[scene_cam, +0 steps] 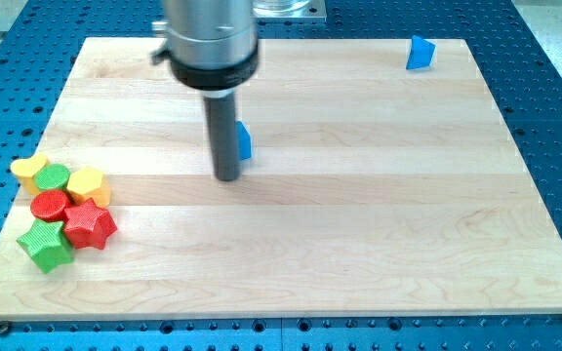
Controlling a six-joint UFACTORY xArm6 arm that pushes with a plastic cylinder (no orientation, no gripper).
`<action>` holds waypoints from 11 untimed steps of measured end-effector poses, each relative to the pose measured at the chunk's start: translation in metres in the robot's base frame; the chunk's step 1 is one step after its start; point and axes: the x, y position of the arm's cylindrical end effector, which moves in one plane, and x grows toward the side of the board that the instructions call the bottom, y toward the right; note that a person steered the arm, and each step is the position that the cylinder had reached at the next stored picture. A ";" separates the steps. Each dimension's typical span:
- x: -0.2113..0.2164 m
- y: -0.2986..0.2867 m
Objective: Move the cube below the triangle
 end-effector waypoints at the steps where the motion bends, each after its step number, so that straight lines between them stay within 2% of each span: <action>1: -0.054 0.016; 2: -0.077 0.116; 3: -0.074 0.077; 4: -0.028 0.069; 5: -0.045 0.147; 6: -0.112 0.206; 7: -0.171 0.236; 8: -0.162 0.226; 9: -0.134 0.220; 11: -0.116 0.280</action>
